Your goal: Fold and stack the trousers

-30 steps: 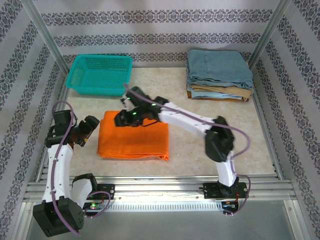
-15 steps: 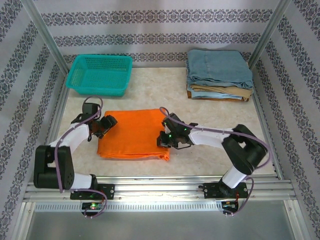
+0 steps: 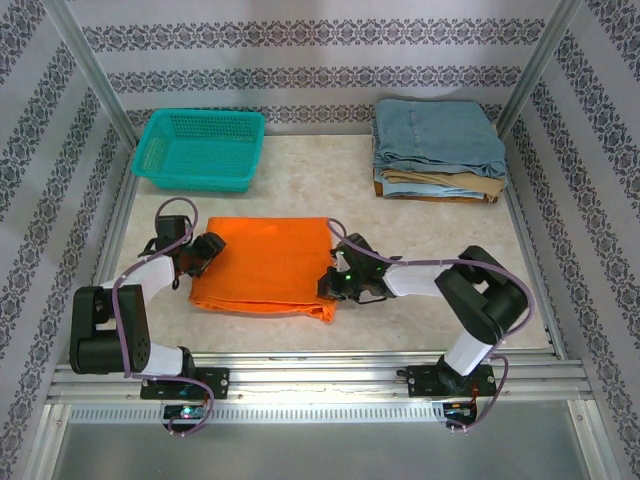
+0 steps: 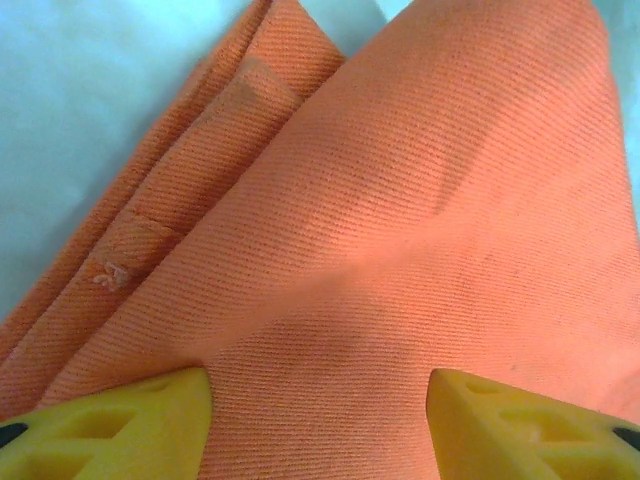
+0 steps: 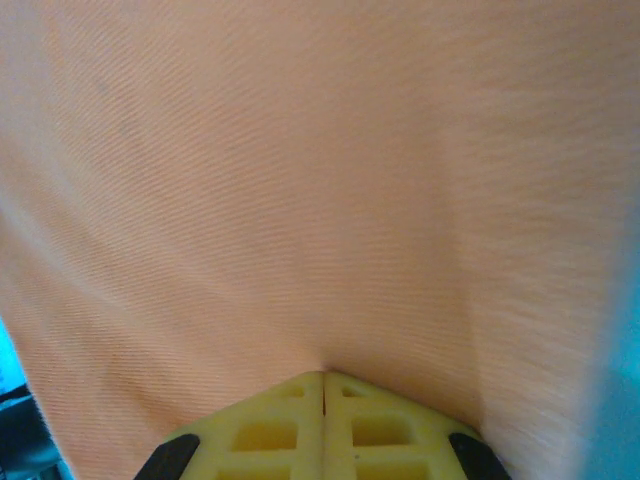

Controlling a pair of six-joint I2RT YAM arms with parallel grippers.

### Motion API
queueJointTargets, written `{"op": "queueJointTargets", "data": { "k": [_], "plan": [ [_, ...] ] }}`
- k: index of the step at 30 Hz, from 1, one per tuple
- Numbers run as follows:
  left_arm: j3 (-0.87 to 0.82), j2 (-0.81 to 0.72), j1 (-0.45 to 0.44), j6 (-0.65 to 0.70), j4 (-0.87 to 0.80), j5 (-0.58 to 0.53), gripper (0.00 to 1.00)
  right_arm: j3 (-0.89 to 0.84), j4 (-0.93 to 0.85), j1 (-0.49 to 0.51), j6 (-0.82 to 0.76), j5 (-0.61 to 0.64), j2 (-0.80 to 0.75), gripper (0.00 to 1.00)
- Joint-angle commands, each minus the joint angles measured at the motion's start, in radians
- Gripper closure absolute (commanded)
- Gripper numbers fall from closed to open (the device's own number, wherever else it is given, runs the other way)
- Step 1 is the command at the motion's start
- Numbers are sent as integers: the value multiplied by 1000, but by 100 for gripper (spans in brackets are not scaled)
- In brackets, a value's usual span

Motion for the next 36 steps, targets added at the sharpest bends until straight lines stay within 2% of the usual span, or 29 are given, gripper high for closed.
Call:
{"op": "queueJointTargets", "data": {
  "k": [1, 4, 10, 15, 18, 21, 24, 27, 30, 34, 36],
  "plan": [
    [-96, 36, -112, -47, -3, -18, 39, -80, -230, -98, -80, 80, -90, 100],
    [-123, 84, -278, -100, 74, -36, 36, -78, -328, -120, -128, 111, -124, 100],
    [-180, 181, -502, -207, 227, -91, 36, -80, -479, -206, -190, 171, -216, 100],
    [-144, 251, -633, -259, 275, -104, 37, -52, -705, -406, -275, 271, -409, 100],
    [-97, 258, -713, -284, 269, -125, 37, -7, -835, -508, -305, 364, -569, 94],
    [-21, 292, -829, -315, 263, -157, 37, 29, -868, -584, -291, 381, -681, 92],
    [74, 374, -928, -337, 278, -153, 37, 54, -843, -625, -255, 364, -716, 88],
    [150, 465, -978, -375, 330, -106, 38, 80, -815, -646, -251, 338, -692, 89],
    [197, 481, -1010, -390, 352, -92, 38, 111, -809, -667, -271, 305, -655, 88],
    [230, 397, -1017, -336, 277, -109, 36, 135, -806, -686, -298, 277, -632, 88],
    [249, 330, -1008, -261, 199, -138, 30, 136, -797, -691, -308, 266, -631, 87]
  ]
}}
